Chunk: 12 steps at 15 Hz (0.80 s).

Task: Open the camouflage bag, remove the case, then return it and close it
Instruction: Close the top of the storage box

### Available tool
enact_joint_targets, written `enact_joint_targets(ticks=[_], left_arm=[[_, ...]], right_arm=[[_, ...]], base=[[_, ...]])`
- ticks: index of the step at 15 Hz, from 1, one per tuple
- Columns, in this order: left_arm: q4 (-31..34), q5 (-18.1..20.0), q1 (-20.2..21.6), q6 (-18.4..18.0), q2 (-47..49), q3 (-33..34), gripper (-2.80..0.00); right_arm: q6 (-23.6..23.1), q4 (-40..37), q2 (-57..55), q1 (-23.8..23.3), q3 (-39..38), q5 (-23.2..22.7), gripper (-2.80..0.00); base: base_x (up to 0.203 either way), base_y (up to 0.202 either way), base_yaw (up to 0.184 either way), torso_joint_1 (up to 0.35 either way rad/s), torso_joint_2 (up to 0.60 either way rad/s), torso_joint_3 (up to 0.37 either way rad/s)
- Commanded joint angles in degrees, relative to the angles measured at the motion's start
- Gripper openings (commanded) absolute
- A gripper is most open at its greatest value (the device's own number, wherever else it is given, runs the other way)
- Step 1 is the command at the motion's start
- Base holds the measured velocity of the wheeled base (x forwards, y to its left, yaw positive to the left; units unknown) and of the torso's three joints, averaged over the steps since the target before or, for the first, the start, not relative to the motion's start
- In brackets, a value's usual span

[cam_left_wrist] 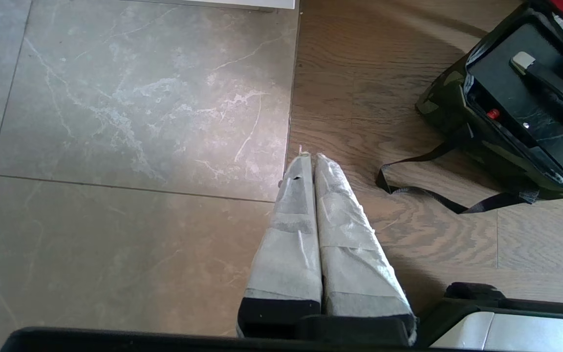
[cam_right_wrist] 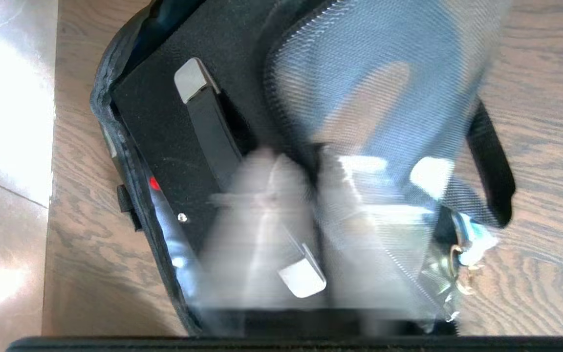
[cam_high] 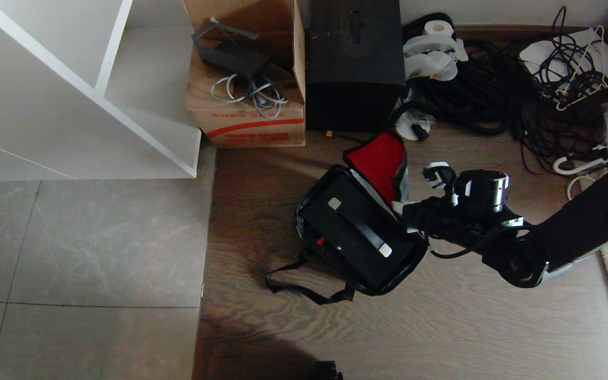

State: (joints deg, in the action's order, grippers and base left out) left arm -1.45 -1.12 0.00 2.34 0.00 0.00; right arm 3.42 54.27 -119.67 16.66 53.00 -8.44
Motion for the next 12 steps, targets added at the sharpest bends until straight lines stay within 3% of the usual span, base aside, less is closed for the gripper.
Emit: enact_joint_targets(ticks=[1, 6, 9, 12], left_arm=[[-0.04, -0.02, -0.04, 0.03, 0.00, 0.48, -2.80], [-0.04, -0.02, 0.00, 0.03, 0.00, 0.44, -2.80], [-0.04, -0.02, 0.00, 0.03, 0.00, 0.51, -2.80], [-0.04, -0.02, 0.00, 0.03, 0.00, 0.48, -2.80]], right_arm=[[0.04, 0.31, -0.48, -0.05, 0.35, -0.08, -2.80], [0.18, 0.83, -0.27, -0.01, -0.50, 0.01, -2.80], [3.54, -0.64, 2.64, 2.11, -4.33, -0.17, -2.80], [4.08, -0.47, 5.47, 4.51, -11.51, -1.23, -2.80]], base=[[0.000, 0.000, 0.000, 0.000, 0.00, 0.000], [0.000, 0.000, 0.000, 0.000, 0.00, 0.000], [0.000, 0.000, 0.000, 0.000, 0.00, 0.000], [0.000, 0.000, 0.000, 0.000, 0.00, 0.000]])
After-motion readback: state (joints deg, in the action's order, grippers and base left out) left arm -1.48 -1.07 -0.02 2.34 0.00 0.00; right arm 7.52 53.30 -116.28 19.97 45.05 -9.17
